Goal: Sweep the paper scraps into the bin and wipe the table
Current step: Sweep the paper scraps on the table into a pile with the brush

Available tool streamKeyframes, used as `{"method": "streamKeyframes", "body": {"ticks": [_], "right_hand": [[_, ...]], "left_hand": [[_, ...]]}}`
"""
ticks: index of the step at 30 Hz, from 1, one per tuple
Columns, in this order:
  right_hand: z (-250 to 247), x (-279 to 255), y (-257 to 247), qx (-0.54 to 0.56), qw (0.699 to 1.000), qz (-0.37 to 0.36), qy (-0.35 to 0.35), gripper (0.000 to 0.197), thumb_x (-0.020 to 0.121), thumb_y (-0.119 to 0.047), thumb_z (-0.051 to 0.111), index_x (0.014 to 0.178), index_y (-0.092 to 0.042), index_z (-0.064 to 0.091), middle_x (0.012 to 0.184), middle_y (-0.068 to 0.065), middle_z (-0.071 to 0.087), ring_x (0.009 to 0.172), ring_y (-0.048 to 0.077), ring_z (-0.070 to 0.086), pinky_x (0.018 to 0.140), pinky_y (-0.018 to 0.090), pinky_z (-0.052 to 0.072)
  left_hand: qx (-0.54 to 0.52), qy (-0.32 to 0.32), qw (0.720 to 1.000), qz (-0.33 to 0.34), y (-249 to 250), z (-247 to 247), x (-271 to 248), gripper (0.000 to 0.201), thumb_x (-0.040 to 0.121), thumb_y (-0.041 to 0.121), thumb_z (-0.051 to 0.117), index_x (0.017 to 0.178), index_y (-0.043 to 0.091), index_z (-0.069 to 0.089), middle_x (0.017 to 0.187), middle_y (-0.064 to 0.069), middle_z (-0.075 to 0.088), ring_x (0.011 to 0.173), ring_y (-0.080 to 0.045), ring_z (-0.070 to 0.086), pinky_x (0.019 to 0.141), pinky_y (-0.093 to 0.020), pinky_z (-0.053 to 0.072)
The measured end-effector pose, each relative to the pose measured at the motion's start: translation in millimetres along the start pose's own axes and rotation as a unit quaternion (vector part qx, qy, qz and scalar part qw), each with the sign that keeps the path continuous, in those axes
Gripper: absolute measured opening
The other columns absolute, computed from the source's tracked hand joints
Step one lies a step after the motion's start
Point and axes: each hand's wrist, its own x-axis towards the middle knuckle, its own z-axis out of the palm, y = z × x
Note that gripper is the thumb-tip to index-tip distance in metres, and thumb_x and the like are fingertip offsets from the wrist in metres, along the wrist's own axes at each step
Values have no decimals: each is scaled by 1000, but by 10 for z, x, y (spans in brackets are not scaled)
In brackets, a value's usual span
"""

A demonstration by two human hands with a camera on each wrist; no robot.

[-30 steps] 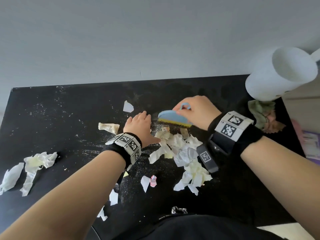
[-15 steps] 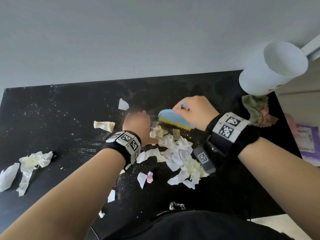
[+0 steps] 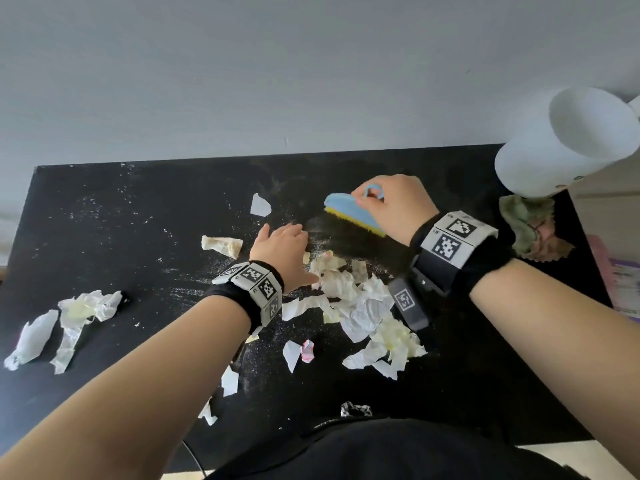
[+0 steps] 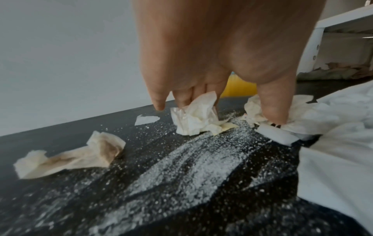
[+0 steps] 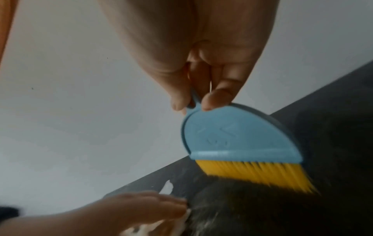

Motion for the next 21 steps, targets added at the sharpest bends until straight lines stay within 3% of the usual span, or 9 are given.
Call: {"method": "streamKeyframes", "body": {"ticks": [2, 5, 8, 13, 16, 18, 21], "right_hand": [[5, 155, -1, -19, 1000, 7, 13, 29, 97, -23, 45, 118, -12, 63, 116, 10, 66, 104, 25, 60, 90, 31, 44], [123, 282, -65, -49, 998, 17, -23, 32, 98, -23, 44, 126, -11, 57, 121, 11, 64, 109, 27, 59, 93, 33, 43], [267, 225, -179, -70, 995, -11, -71, 32, 98, -24, 44, 122, -10, 59, 116, 12, 65, 105, 28, 59, 90, 35, 43], [313, -74, -373, -45, 986, -63, -147, 29, 96, -24, 47, 113, -11, 65, 108, 10, 67, 95, 24, 61, 85, 31, 47], [123, -34, -357, 0, 996, -32, -87, 28, 96, -25, 48, 109, -11, 67, 109, 8, 67, 88, 21, 61, 86, 32, 48], [49, 40, -315, -19, 999, -11, -45, 29, 97, -24, 45, 113, -11, 66, 115, 10, 65, 98, 23, 60, 89, 32, 43], [171, 10, -316, -95, 993, 11, -63, 32, 99, -22, 40, 116, -7, 63, 116, 14, 64, 105, 30, 58, 90, 35, 41]], "left_hand": [[-20, 10, 1000, -12, -36, -16, -43, 90, 80, 63, 59, 149, 17, 23, 157, 2, 19, 144, -15, 16, 119, -43, 8], [-29, 22, 999, -30, -114, -38, -108, 99, 79, 65, 58, 151, 14, 15, 158, -1, 13, 146, -16, 11, 119, -40, 7], [-31, 40, 997, -59, -204, -36, -163, 102, 77, 67, 59, 150, 12, 15, 158, -2, 13, 146, -19, 9, 119, -41, 7], [-28, 34, 991, -124, -286, 16, -243, 104, 75, 70, 58, 148, 10, 16, 156, -6, 16, 146, -26, 5, 115, -53, 15], [-33, 14, 988, -152, -298, 53, -306, 106, 75, 71, 56, 150, 11, 11, 157, -8, 12, 145, -33, 5, 113, -54, 20], [-51, 5, 987, -153, -307, 99, -344, 102, 75, 69, 58, 148, 12, 15, 156, -9, 14, 143, -37, 8, 111, -54, 25], [-76, 0, 989, -128, -309, 155, -393, 91, 75, 65, 62, 141, 13, 28, 151, -10, 22, 141, -36, 15, 107, -50, 34]]}}
